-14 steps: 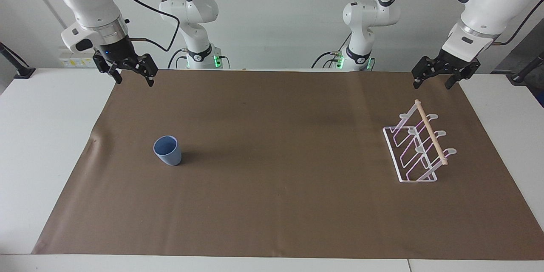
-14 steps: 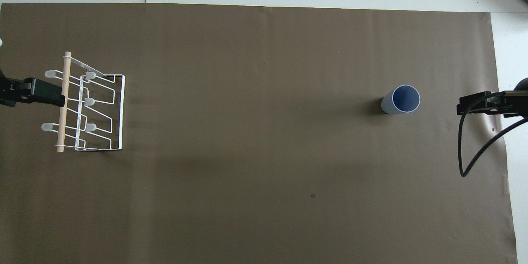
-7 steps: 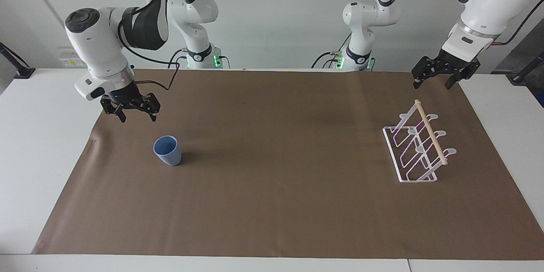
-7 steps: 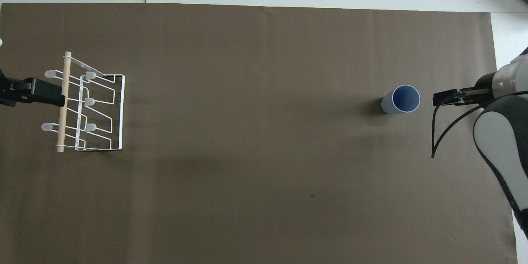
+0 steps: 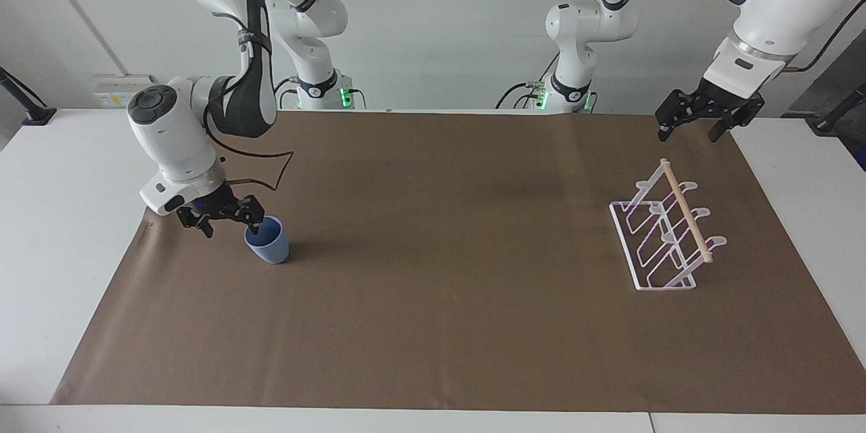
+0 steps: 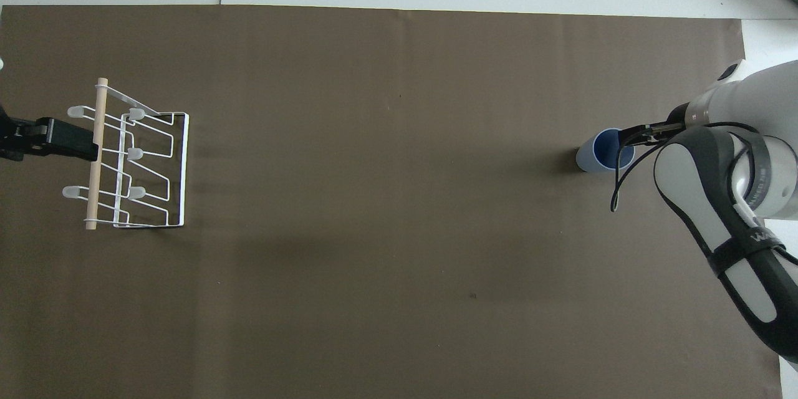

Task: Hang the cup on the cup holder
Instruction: 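Reach the right gripper to the blue cup and grasp its rim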

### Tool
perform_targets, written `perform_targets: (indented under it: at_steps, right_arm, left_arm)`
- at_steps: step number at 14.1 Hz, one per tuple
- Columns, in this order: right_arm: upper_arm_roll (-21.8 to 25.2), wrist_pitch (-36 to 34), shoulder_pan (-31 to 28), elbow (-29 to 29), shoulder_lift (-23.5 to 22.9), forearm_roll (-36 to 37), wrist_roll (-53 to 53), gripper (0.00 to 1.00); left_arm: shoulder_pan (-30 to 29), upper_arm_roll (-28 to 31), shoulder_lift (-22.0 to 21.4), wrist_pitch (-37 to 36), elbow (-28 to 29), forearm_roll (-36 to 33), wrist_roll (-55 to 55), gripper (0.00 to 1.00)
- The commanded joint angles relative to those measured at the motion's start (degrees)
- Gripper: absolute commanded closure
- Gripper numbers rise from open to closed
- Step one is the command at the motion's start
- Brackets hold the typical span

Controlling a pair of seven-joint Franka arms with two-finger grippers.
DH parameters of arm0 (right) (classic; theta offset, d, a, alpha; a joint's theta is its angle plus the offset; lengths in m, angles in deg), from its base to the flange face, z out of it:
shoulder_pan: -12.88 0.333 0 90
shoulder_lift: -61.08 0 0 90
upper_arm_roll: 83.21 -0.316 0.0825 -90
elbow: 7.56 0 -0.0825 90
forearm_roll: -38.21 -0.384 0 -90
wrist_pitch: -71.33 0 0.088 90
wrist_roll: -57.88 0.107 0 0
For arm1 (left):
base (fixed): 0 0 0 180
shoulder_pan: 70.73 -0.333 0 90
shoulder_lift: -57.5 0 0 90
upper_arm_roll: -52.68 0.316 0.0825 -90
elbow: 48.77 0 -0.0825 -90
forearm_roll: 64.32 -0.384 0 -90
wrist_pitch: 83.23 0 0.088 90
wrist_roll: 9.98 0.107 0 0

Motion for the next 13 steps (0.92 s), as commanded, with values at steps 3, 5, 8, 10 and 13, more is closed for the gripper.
perform_targets:
  at_steps: [3,5,8,10,13]
  right_arm:
    - [-0.4,3.5,-0.7,-1.9,-2.0,-2.8,-4.3,0.00]
    - [-0.4,3.1,-0.6,-1.9,-2.1,-4.6,-4.5,0.03]
    - [-0.5,1.8,-0.6,-1.0,-2.0,-4.7,-4.6,0.07]
    - [-0.6,0.7,-0.6,0.1,-1.9,-4.8,-4.7,0.08]
    - [-0.7,0.0,-0.6,0.9,-1.9,-4.9,-5.0,0.25]
  left_arm:
    - [-0.3,-0.1,-0.9,0.9,1.4,-1.0,0.3,0.00]
    - [-0.3,-0.1,-0.9,0.9,1.3,-1.0,0.3,0.00]
    - [-0.3,-0.1,-0.9,0.8,1.3,-1.0,0.3,0.00]
    - [-0.3,-0.1,-0.9,0.8,1.4,-1.0,0.3,0.00]
    - [-0.3,-0.1,-0.9,0.8,1.4,-1.0,0.3,0.00]
